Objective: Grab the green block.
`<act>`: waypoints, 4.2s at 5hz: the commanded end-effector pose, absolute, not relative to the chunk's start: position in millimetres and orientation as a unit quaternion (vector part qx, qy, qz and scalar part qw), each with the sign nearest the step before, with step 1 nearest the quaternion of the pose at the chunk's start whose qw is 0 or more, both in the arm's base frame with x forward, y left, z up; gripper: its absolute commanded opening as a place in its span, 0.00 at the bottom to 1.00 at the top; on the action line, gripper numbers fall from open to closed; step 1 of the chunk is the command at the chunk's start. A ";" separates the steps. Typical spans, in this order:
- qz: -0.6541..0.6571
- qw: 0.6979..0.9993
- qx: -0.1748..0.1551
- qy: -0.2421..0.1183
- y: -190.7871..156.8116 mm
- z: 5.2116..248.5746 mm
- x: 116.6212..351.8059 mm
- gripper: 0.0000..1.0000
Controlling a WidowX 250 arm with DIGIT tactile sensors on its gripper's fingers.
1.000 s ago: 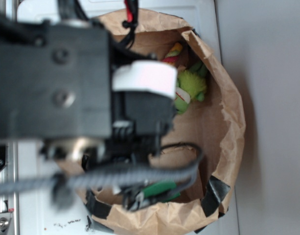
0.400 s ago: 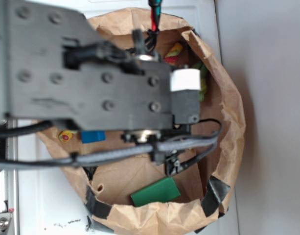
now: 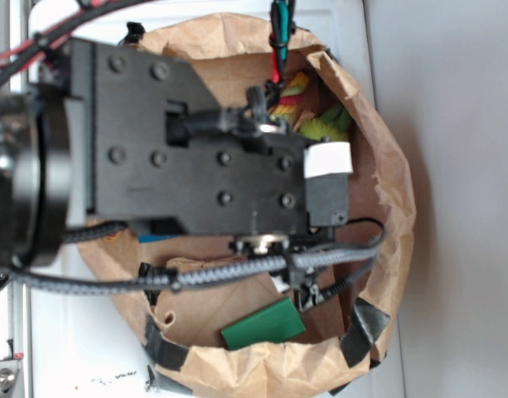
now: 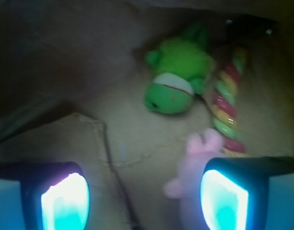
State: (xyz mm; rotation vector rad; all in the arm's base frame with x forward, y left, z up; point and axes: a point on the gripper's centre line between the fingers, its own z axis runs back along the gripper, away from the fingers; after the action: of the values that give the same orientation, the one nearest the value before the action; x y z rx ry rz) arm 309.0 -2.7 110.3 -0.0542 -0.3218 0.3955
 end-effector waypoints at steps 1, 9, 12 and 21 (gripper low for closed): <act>0.192 0.965 -0.034 -0.174 0.3 120.9 312.4 1.00; 0.132 0.978 -0.029 -0.156 -42.4 87.3 322.0 1.00; 0.122 0.979 -0.078 -0.144 -68.0 90.8 302.1 1.00; 0.151 0.969 -0.133 -0.140 -101.2 65.4 312.7 1.00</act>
State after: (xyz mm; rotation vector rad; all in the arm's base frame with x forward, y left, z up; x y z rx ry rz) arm 305.3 -88.1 47.7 -0.2304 -0.2353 0.3540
